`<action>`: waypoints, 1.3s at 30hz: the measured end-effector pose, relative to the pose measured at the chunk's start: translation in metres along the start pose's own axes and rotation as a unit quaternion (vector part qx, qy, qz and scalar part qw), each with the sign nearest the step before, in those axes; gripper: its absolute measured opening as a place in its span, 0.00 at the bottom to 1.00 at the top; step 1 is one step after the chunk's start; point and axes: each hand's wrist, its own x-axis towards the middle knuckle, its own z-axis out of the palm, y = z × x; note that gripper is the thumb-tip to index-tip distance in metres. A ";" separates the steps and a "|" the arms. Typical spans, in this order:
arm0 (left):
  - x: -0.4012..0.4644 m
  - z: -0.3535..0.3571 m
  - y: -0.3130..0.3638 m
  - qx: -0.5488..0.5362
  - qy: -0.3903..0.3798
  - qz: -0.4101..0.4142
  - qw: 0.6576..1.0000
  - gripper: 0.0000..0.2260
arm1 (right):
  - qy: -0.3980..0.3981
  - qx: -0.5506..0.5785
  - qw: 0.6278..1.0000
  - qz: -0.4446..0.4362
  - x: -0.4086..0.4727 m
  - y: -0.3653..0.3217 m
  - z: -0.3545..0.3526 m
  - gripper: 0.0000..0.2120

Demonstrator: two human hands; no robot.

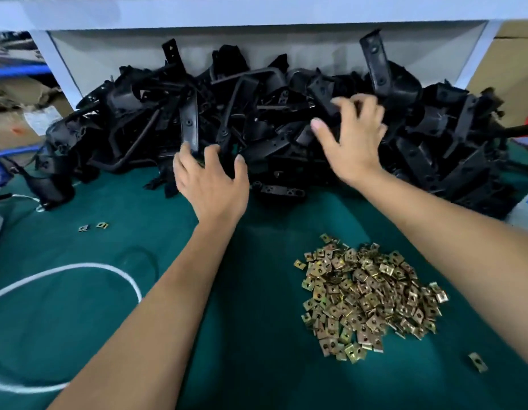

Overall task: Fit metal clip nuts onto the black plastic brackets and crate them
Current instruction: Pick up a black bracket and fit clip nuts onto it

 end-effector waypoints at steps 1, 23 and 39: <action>0.011 0.008 0.008 0.021 -0.003 0.040 0.999 0.20 | 0.056 -0.024 0.998 0.027 0.018 0.009 -0.004 0.31; 0.140 0.142 0.157 0.205 -0.282 0.173 0.921 0.17 | -0.307 -0.230 0.922 -0.045 0.183 0.063 0.009 0.43; 0.082 0.027 0.059 0.274 -0.237 0.238 0.901 0.18 | -0.313 0.096 0.940 -0.092 0.048 -0.012 0.004 0.23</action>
